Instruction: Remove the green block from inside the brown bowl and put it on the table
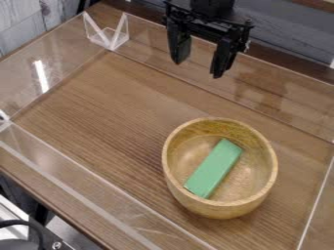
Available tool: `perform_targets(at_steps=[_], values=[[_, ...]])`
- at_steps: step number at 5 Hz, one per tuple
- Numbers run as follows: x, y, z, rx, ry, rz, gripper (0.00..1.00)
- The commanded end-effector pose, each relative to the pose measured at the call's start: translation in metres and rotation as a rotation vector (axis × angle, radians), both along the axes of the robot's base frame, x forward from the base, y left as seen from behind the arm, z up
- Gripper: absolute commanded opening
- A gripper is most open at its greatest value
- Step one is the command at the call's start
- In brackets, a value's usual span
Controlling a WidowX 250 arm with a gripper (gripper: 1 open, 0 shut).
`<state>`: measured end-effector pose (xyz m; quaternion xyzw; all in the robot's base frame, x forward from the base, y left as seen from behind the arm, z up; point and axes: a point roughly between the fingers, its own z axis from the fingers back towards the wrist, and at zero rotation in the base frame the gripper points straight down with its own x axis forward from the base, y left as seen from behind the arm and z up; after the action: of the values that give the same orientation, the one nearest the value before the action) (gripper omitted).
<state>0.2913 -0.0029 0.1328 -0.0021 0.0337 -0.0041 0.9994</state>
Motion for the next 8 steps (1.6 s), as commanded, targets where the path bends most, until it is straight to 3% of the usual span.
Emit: perform_targets(at_steps=[1, 2, 3, 6, 7, 8], values=[[-0.018, -0.015, -0.016, -0.004, 0.021, -0.057, 1.0], [-0.044, -0.04, -0.039, -0.008, 0.038, -0.13, 1.0], [-0.054, -0.058, -0.059, -0.002, 0.008, -0.164, 1.0], [-0.057, -0.068, -0.097, -0.021, -0.035, -0.209, 1.0], [-0.056, -0.067, -0.103, -0.027, -0.042, -0.206, 0.0], [-0.057, -0.068, -0.102, -0.036, -0.033, -0.2, 0.0]])
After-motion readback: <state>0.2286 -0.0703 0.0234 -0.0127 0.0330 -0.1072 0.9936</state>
